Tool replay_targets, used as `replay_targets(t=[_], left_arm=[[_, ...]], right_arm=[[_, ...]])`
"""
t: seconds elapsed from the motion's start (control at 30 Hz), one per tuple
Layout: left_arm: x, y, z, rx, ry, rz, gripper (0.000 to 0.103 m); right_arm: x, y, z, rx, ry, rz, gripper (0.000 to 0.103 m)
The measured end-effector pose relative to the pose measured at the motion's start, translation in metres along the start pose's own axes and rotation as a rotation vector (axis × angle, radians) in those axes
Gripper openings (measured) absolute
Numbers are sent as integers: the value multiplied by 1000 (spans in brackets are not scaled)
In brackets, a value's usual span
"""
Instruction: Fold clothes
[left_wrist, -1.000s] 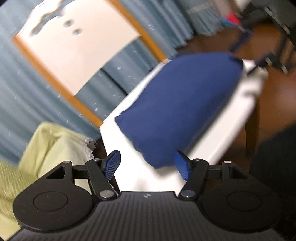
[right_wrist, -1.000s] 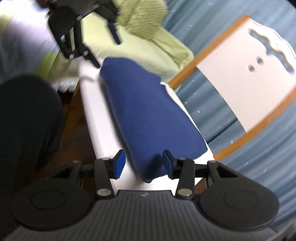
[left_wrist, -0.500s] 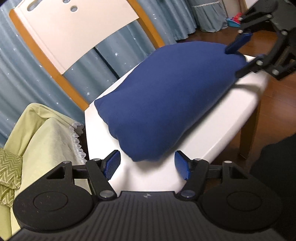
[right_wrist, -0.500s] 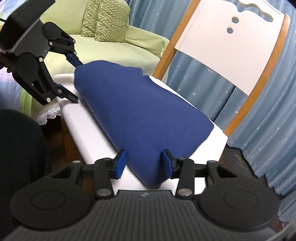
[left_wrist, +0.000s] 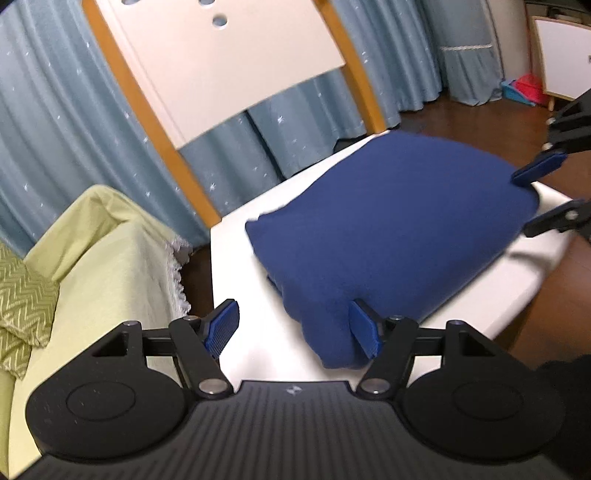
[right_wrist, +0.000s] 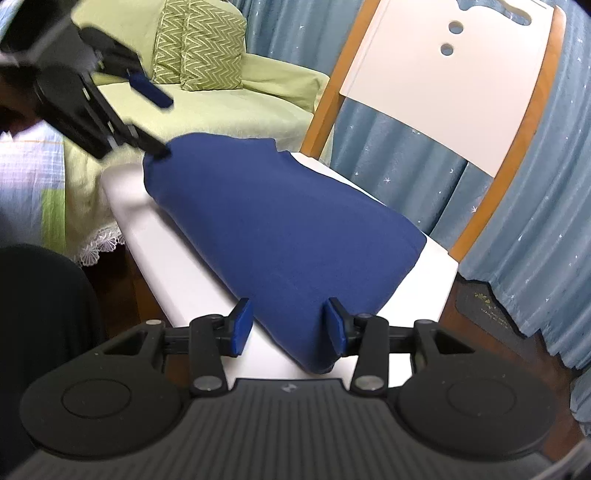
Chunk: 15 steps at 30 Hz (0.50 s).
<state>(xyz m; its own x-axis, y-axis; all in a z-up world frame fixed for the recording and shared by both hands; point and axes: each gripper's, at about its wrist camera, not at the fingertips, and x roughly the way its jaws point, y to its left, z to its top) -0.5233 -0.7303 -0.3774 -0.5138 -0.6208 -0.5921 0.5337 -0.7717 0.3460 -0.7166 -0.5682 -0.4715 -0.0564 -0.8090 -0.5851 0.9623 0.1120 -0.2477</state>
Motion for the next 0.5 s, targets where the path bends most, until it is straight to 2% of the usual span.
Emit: replay_targets(t=[0.43, 0.5], left_arm=[[-5, -1, -2, -25, 32, 34, 68], [-16, 3, 1, -63, 32, 50, 73]], right_arm=[[0, 9, -1, -15, 14, 17, 41], [-8, 2, 2, 14, 0, 22, 39]])
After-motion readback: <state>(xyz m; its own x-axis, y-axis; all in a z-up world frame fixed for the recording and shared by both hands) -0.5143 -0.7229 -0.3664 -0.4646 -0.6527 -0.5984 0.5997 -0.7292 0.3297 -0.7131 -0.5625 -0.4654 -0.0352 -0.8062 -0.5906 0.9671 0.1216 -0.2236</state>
